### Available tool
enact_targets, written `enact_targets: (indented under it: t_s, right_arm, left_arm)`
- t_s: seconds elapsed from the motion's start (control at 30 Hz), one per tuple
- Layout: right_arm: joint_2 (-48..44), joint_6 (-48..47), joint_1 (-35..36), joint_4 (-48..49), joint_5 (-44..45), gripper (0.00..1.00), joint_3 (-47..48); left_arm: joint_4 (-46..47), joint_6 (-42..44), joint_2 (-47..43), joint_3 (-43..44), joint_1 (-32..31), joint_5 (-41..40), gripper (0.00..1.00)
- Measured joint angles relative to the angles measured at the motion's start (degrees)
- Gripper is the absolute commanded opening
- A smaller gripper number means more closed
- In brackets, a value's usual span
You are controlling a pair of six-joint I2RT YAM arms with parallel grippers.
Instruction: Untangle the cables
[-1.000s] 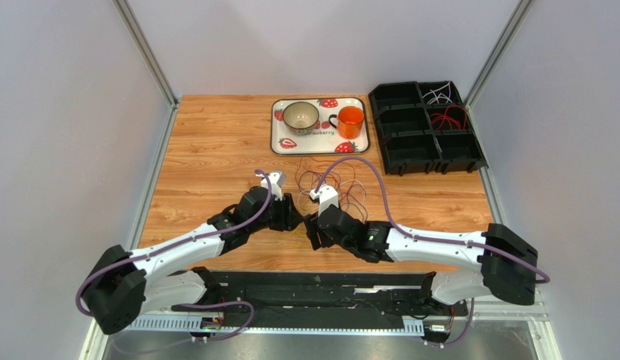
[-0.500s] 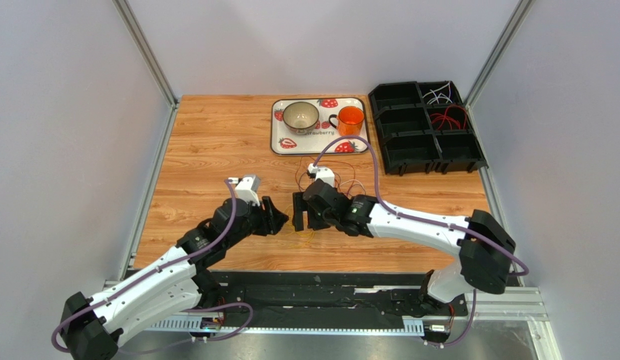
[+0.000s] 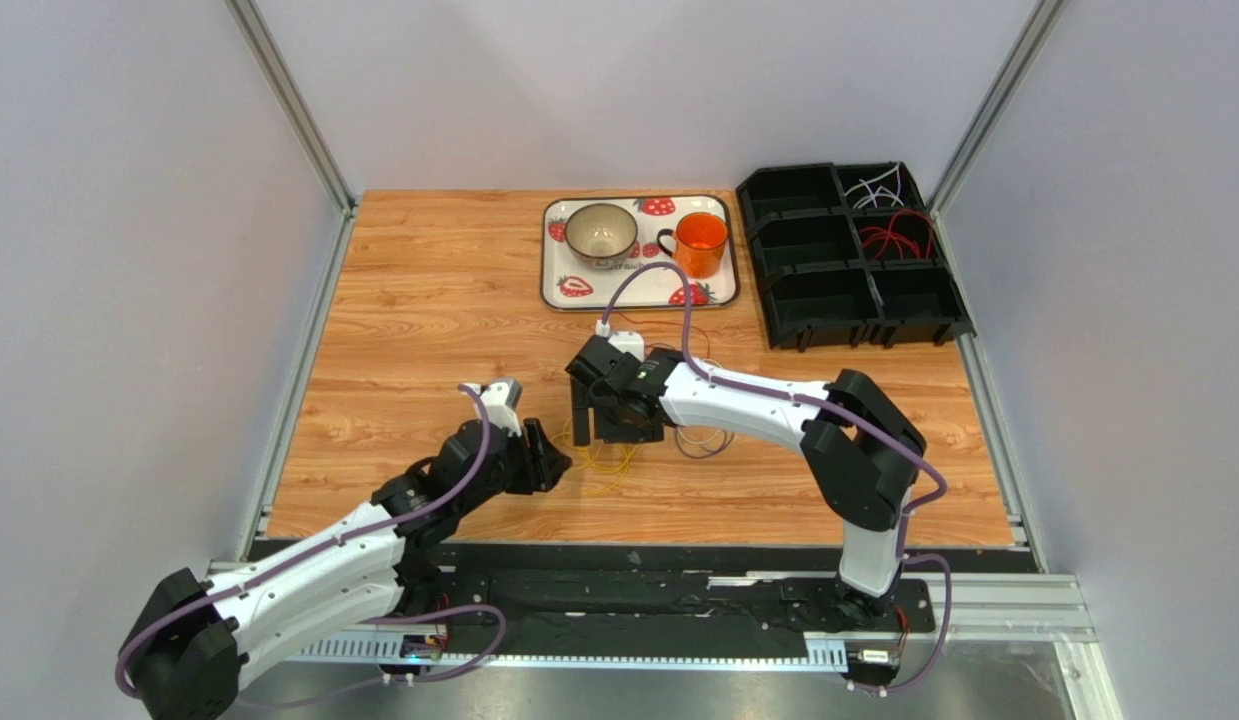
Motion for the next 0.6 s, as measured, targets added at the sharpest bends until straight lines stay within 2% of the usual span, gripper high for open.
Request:
enact_targets:
  t_s: [0.33,0.6]
  right_arm:
    - [2.38,-0.02,0.0,-5.64,0.63,0.78,0.0]
    - [2.71,-0.07,0.02,-5.25,0.17,0.66,-1.01]
  left_arm:
    - [2.73,0.02,0.42,-0.66,0.0,0.02,0.53]
    - [3.04,0.02,0.79,-0.66,0.0,0.02,0.52]
